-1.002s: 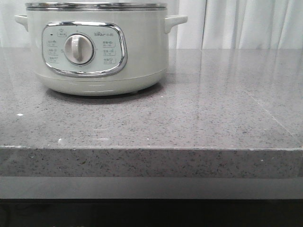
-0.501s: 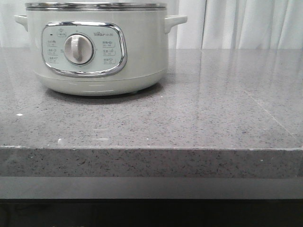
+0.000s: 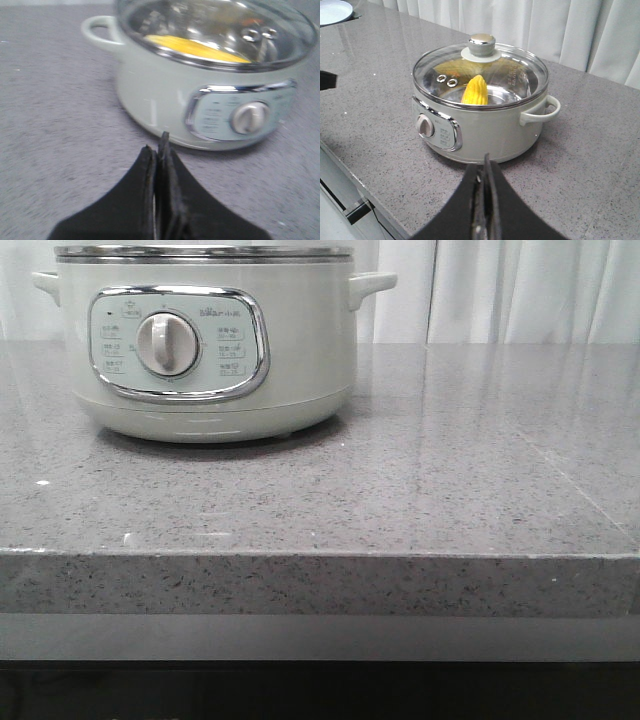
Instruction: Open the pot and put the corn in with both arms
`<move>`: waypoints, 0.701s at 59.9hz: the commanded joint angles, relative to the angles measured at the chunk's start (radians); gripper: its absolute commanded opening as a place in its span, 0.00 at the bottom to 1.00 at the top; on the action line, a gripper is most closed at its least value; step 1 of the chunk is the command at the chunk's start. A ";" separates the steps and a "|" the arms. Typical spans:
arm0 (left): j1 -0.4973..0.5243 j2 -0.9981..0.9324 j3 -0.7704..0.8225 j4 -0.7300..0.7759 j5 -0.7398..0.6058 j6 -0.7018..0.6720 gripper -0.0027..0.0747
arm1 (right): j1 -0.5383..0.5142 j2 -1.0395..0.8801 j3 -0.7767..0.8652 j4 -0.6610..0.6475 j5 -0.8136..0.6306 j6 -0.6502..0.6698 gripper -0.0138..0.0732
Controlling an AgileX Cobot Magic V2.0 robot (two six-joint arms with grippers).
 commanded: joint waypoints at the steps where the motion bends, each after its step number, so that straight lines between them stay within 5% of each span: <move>1: 0.077 -0.114 0.082 -0.037 -0.171 0.001 0.01 | -0.002 0.000 -0.024 -0.001 -0.072 -0.005 0.14; 24: 0.240 -0.564 0.441 -0.068 -0.282 0.001 0.01 | -0.002 0.000 -0.024 -0.001 -0.070 -0.005 0.14; 42: 0.275 -0.652 0.541 -0.083 -0.320 -0.001 0.01 | -0.002 0.000 -0.024 -0.001 -0.065 -0.005 0.14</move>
